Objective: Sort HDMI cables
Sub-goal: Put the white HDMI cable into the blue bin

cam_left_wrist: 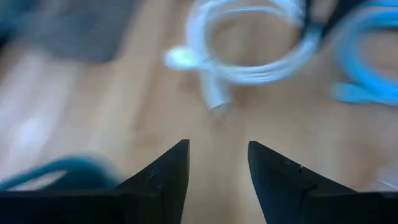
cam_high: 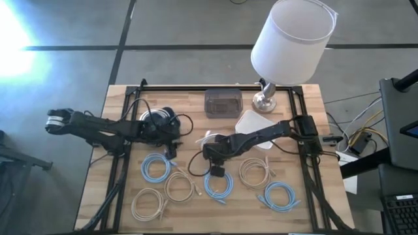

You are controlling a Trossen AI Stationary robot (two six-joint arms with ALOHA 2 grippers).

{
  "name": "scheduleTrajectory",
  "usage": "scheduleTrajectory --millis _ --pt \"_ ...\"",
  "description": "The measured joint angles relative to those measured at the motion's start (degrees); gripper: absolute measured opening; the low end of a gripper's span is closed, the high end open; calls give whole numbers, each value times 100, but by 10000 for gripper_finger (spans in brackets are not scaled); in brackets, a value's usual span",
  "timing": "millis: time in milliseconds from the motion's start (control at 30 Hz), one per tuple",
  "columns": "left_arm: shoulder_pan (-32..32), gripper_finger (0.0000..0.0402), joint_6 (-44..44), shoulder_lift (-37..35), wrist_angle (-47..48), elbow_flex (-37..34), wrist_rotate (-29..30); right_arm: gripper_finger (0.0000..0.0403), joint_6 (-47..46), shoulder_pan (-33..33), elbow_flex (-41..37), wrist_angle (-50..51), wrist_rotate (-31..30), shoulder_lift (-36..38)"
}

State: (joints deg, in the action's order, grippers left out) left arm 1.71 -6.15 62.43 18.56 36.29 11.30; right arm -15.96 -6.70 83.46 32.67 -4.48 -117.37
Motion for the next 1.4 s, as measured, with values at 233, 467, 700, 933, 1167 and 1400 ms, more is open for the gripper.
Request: scheduleTrajectory --millis 233,467,700,933,1167,1400 --pt "464 168 1360 49 -1397 -2 -498 39 290 27 220 -41 78 52" --pt "800 168 2112 667 -1920 -2 -389 38 304 22 278 -201 211 62" --pt "800 168 2119 1367 -1952 72 -370 38 292 20 380 -214 209 64" --pt "816 168 2618 1864 -2075 262 201 38 284 18 444 -313 312 64" --pt "835 168 2903 1960 -2073 340 420 38 286 16 475 -379 456 73" --pt "863 122 2883 1961 -2021 298 424 38 314 16 557 -542 476 64"
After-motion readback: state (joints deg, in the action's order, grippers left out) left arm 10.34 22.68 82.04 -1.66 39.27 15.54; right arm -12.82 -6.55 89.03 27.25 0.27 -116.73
